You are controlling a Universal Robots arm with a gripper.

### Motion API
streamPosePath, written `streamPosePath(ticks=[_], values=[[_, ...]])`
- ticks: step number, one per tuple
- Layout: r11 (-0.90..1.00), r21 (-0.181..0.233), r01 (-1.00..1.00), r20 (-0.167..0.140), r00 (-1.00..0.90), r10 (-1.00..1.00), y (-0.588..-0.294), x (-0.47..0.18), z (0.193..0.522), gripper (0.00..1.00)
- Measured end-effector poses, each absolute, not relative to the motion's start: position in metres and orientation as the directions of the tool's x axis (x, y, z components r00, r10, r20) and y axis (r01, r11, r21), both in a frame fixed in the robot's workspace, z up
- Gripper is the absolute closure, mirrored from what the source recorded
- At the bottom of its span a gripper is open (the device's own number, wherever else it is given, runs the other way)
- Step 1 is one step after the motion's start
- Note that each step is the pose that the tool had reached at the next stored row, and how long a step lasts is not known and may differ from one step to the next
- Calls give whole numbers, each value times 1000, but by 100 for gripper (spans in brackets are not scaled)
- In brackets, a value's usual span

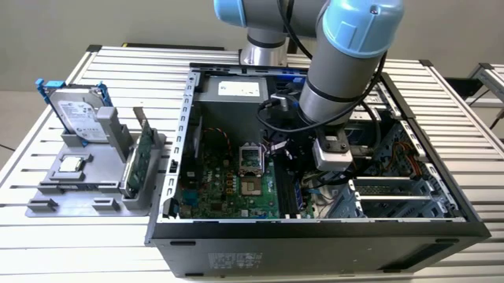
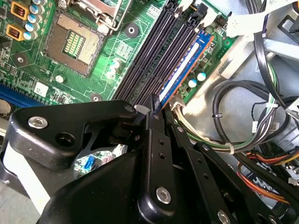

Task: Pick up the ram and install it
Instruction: 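Insert the ram into the slot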

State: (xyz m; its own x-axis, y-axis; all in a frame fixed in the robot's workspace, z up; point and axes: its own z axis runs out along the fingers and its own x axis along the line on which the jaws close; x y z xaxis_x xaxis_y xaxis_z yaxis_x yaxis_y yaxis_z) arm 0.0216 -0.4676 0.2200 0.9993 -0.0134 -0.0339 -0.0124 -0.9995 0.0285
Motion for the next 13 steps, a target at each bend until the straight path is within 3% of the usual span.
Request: streamPosePath(ticks=[13], values=[[-1000, 29, -12, -34, 999, -13, -466, 22, 216, 100]])
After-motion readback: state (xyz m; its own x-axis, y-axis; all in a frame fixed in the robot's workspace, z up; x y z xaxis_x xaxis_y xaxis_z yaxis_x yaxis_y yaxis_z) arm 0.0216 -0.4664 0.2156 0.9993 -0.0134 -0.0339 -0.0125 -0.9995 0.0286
